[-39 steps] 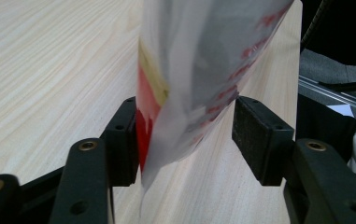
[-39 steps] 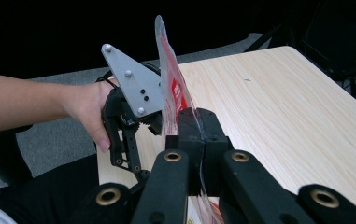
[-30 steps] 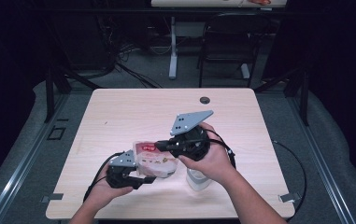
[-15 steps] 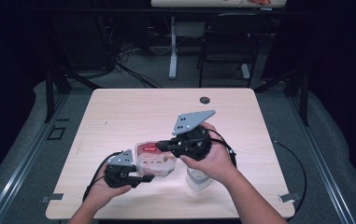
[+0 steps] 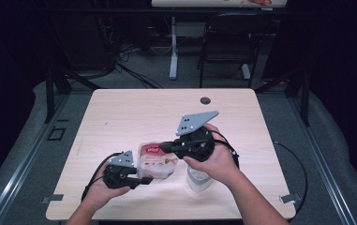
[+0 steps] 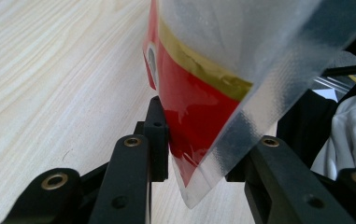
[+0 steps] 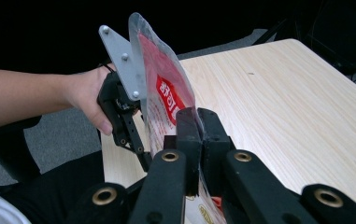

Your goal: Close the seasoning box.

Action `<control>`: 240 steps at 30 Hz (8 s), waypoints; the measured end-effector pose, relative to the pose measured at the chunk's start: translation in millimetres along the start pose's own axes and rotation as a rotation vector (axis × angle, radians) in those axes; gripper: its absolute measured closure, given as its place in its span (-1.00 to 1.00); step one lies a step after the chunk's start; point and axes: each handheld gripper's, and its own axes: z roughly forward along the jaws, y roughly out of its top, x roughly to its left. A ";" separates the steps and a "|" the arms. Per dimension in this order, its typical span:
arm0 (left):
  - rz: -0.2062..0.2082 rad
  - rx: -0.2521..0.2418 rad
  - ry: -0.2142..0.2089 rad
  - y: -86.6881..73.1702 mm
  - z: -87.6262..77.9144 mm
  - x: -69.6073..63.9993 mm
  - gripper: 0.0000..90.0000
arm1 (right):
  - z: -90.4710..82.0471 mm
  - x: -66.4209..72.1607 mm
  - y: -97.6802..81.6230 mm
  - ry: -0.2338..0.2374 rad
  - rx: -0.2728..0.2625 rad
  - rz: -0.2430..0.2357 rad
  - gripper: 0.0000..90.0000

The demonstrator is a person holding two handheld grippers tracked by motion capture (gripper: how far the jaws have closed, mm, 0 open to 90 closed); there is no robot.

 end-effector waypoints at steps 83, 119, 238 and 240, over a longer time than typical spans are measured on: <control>-0.001 0.212 0.052 2.1 -10.8 -2.3 0.63 | -5.0 -8.2 -63.2 -0.051 0.024 0.073 0.94; -0.001 0.238 0.069 6.7 -19.8 -2.4 0.63 | -0.7 -11.0 -91.5 -0.092 -0.023 0.118 0.99; 0.079 0.251 0.131 86.8 -74.2 -17.9 0.65 | -17.6 -17.4 -126.7 -0.086 -0.142 0.242 0.99; 0.084 0.260 0.134 89.1 -74.5 -18.1 0.65 | -17.7 -17.4 -127.1 -0.086 -0.143 0.244 0.99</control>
